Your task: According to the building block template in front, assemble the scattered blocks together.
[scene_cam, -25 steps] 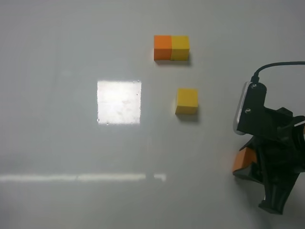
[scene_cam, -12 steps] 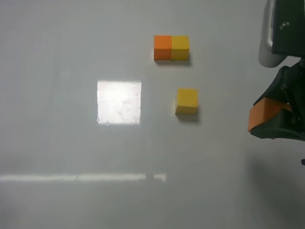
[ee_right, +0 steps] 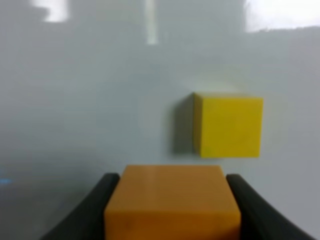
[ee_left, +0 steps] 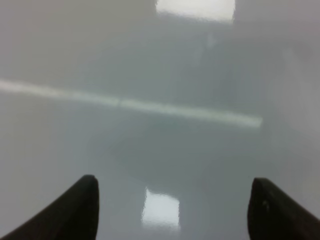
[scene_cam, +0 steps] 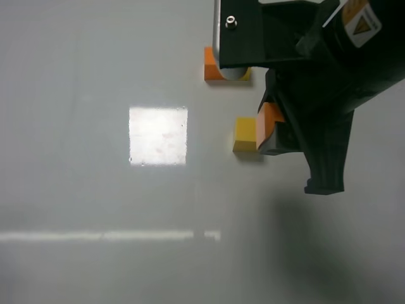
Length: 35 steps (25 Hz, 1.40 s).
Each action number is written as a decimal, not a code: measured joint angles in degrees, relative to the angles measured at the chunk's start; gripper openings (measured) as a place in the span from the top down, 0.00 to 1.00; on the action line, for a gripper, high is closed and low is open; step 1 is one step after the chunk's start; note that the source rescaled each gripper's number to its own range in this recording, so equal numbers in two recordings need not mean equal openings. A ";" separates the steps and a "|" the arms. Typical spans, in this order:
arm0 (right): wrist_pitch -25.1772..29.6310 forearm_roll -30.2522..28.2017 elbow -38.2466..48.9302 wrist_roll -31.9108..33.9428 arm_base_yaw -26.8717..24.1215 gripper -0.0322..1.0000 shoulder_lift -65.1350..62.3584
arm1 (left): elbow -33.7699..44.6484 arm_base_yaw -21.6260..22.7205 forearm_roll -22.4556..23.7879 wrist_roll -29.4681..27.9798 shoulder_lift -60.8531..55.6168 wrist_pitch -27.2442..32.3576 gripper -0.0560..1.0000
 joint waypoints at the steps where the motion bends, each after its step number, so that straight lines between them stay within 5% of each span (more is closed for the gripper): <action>1: -0.77 0.00 -0.41 -0.20 0.00 0.97 0.88 | 0.00 0.00 0.00 0.00 0.00 0.00 0.37; 6: -3.11 1.11 -3.80 -1.00 -1.02 0.97 6.46 | 0.00 0.00 0.00 0.00 0.00 0.00 0.37; 12: -6.22 10.43 -10.44 -4.91 -7.46 0.97 11.31 | 0.00 0.00 0.00 0.06 0.00 0.00 0.37; 35: -10.23 12.31 -10.94 -9.36 -12.70 0.97 18.12 | 0.00 0.00 0.00 0.06 0.00 0.00 0.37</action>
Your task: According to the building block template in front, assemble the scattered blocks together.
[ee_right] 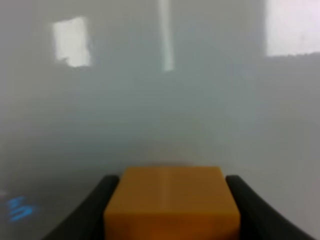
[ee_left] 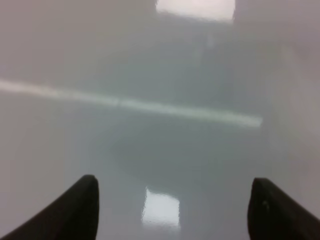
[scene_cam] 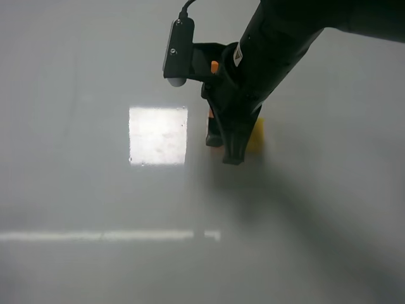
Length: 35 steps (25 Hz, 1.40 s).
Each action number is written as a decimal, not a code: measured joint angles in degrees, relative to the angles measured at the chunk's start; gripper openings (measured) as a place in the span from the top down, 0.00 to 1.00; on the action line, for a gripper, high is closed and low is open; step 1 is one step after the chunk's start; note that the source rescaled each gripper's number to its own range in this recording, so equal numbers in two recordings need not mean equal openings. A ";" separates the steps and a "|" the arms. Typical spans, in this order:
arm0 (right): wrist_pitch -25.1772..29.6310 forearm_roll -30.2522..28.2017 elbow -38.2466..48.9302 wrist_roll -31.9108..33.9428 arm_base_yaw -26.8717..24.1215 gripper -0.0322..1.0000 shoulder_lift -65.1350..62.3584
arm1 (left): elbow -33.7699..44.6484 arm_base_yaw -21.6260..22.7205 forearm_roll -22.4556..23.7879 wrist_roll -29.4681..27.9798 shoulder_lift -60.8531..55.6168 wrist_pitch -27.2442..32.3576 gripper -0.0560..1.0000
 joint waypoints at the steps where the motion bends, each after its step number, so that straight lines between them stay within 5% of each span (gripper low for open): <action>1: -0.02 0.32 0.00 -0.05 -0.32 0.97 0.00 | 0.00 0.00 0.00 0.00 0.00 0.00 0.37; 31: 0.29 0.56 0.00 2.33 -3.25 0.97 1.86 | 0.00 0.00 0.00 0.00 0.00 0.00 0.37; 32: 0.29 0.56 0.00 2.33 -3.25 0.94 1.86 | 0.00 0.00 0.00 0.00 0.00 0.00 0.37; 35: 1.10 0.47 0.00 1.84 -3.37 0.54 1.86 | 0.00 0.00 0.00 -0.04 0.00 0.00 0.37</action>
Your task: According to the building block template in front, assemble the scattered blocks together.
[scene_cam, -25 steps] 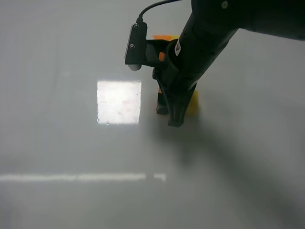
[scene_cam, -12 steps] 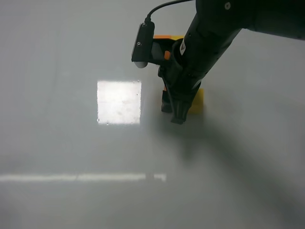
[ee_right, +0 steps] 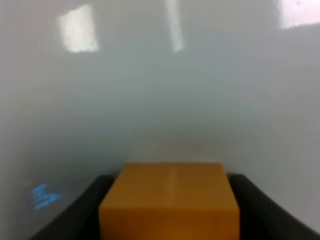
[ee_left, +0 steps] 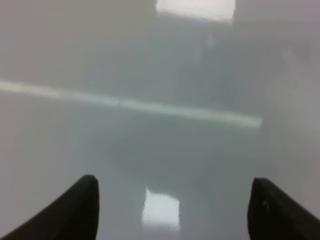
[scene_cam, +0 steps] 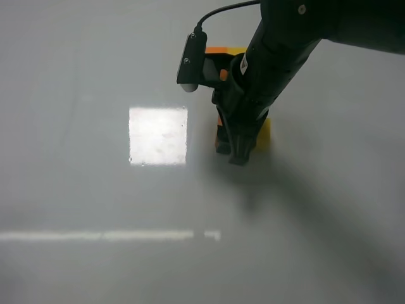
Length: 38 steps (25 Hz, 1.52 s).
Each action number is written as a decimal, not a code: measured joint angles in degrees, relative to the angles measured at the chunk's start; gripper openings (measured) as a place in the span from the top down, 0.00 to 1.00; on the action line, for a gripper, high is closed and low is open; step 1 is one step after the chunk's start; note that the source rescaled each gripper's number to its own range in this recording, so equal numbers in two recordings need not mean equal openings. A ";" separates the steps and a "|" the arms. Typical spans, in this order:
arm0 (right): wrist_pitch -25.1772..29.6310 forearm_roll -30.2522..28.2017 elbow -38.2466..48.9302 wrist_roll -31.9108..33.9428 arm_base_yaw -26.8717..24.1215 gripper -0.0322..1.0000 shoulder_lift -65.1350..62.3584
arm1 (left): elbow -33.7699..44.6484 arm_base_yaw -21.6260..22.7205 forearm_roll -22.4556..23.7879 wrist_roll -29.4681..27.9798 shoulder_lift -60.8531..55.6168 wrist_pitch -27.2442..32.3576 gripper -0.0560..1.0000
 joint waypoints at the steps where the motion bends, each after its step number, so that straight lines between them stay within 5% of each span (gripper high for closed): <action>1: 0.32 -0.06 0.00 -0.16 0.00 0.42 0.00 | 0.00 0.00 0.00 0.00 0.00 0.00 0.37; 3: 0.55 -0.11 0.00 -0.29 0.00 0.25 0.00 | 0.00 0.00 0.00 0.00 0.00 0.00 0.37; 6: 0.87 -1.22 0.00 -0.31 0.00 0.18 0.00 | 0.00 0.00 0.00 0.00 0.00 0.00 0.37; 22: 4.80 -4.68 0.00 2.92 0.00 0.17 -1.13 | 0.00 0.00 0.00 -0.08 -0.02 0.00 0.37; 30: 5.10 -5.16 0.00 4.55 0.00 0.44 -1.19 | 0.00 0.00 0.00 -0.08 -0.02 0.00 0.37; 33: 5.04 -5.16 0.00 5.19 0.00 0.65 -1.19 | 0.00 0.00 0.00 -0.08 -0.02 0.00 0.37; 35: 5.04 -4.89 0.00 5.47 0.00 0.90 -1.19 | 0.00 0.00 0.00 -0.08 -0.02 0.00 0.37; 38: 5.04 -4.90 0.00 5.53 0.00 0.96 -1.19 | 0.00 0.00 0.00 -0.08 -0.02 0.00 0.37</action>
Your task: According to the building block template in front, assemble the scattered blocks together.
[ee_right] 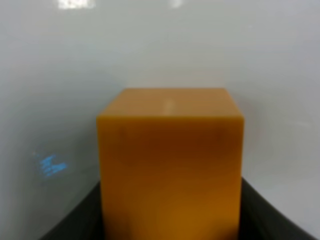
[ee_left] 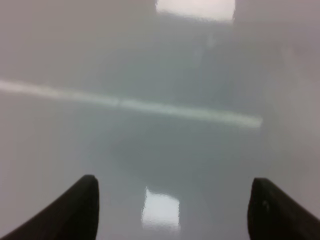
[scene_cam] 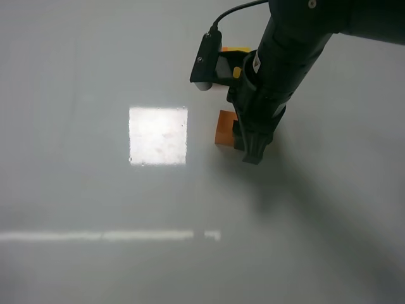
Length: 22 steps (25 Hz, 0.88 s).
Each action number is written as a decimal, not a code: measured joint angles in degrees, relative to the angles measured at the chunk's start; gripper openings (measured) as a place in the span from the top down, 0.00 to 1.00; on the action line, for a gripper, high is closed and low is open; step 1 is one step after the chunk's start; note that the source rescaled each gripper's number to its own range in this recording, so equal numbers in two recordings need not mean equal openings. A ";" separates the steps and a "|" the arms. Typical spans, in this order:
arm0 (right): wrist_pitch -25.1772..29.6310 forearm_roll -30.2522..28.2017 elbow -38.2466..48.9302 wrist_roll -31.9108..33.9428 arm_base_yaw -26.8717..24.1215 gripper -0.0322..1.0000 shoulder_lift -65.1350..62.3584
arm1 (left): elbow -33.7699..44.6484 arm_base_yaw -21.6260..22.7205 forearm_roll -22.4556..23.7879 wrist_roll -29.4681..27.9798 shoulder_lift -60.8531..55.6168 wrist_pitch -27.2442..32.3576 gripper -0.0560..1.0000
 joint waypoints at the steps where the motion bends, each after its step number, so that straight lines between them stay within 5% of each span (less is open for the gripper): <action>1: 0.00 0.00 0.00 -0.06 0.00 0.96 0.00 | 0.00 0.00 0.00 0.00 0.00 0.00 0.37; 22: 0.25 -2.61 0.00 -11.73 3.55 0.96 -2.90 | 0.00 0.00 0.00 0.05 0.00 0.00 0.37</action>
